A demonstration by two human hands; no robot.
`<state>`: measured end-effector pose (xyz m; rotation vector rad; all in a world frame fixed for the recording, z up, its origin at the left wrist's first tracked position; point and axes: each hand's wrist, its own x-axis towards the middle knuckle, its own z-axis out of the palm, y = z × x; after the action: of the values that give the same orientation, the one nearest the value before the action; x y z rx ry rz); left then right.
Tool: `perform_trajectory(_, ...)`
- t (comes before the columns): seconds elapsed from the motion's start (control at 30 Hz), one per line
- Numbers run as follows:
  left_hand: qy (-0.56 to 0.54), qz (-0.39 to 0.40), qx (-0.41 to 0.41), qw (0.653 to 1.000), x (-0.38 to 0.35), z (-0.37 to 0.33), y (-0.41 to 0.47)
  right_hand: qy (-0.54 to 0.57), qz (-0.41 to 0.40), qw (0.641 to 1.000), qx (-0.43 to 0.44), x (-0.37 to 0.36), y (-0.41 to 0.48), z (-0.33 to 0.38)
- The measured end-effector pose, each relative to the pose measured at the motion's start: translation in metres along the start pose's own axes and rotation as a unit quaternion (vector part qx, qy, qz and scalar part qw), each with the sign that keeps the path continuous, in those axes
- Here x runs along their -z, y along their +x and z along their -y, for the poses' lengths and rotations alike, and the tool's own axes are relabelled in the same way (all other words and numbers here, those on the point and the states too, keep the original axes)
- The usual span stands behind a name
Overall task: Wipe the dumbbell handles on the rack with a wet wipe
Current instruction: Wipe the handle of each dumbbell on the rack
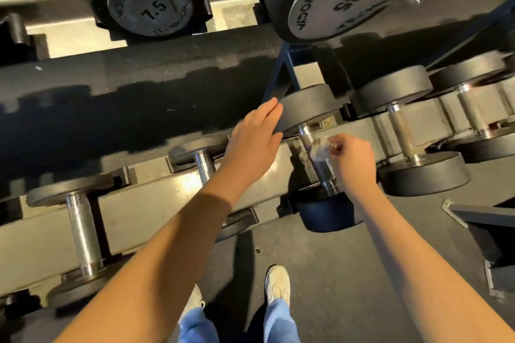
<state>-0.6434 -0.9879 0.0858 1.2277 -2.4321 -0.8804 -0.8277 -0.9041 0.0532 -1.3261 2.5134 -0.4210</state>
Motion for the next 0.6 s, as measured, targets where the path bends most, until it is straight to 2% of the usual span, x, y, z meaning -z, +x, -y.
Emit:
perform_trajectory(0.1,0.005,0.016,0.009,1.0,-0.019,-0.002,0.008,-0.026,0.084,0.996,-0.006,-0.011,0.02,-0.003)
perform_trajectory(0.27,-0.005,-0.011,0.037,0.999,-0.041,-0.006,0.001,-0.01,0.087,0.995,0.054,-0.015,0.011,-0.01)
perform_trajectory(0.47,0.021,-0.043,0.022,0.999,-0.047,-0.005,0.002,0.091,0.023,0.994,0.049,-0.017,0.028,0.007)
perform_trajectory(0.6,-0.018,-0.055,0.027,0.998,-0.052,-0.002,0.001,0.147,-0.012,0.989,0.018,-0.021,0.039,0.018)
